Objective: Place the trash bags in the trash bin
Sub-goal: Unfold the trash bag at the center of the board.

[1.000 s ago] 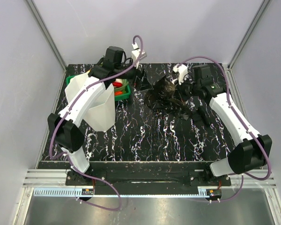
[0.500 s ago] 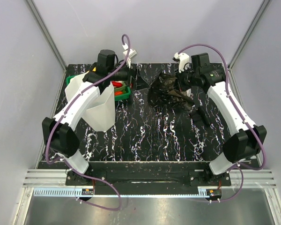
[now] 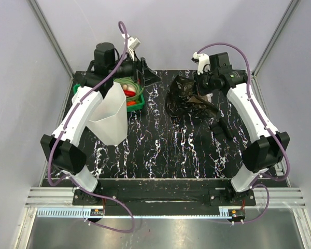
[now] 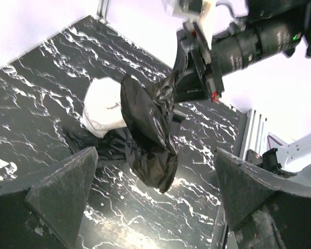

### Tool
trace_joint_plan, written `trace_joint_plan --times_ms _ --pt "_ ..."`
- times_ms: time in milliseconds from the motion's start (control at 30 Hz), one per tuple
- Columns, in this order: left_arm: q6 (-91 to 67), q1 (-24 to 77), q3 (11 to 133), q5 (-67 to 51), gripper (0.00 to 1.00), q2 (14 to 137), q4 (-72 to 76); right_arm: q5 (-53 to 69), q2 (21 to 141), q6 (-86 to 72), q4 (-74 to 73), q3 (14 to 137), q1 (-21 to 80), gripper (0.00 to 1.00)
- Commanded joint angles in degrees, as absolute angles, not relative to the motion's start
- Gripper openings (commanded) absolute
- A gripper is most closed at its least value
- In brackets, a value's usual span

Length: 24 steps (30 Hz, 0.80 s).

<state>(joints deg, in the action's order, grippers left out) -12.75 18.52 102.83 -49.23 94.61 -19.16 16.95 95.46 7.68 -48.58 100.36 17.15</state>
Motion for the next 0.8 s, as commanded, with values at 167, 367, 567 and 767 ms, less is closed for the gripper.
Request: trace_joint_plan --times_ms 167,367,567,767 --pt "-10.0 23.6 96.2 -42.1 0.99 92.6 -19.1 15.7 99.5 2.6 -52.6 113.9 16.8 0.0" --pt "-9.3 26.5 93.7 -38.3 0.99 92.2 -17.8 14.9 102.7 1.1 -55.4 119.8 16.5 0.0" --pt "-7.5 27.9 92.1 -31.3 0.99 91.6 -17.4 14.1 104.7 0.4 -56.4 122.3 16.4 0.0" --pt "-6.0 30.3 90.4 -27.0 0.99 92.9 -15.6 15.8 105.3 -1.5 -56.4 123.6 16.4 0.0"
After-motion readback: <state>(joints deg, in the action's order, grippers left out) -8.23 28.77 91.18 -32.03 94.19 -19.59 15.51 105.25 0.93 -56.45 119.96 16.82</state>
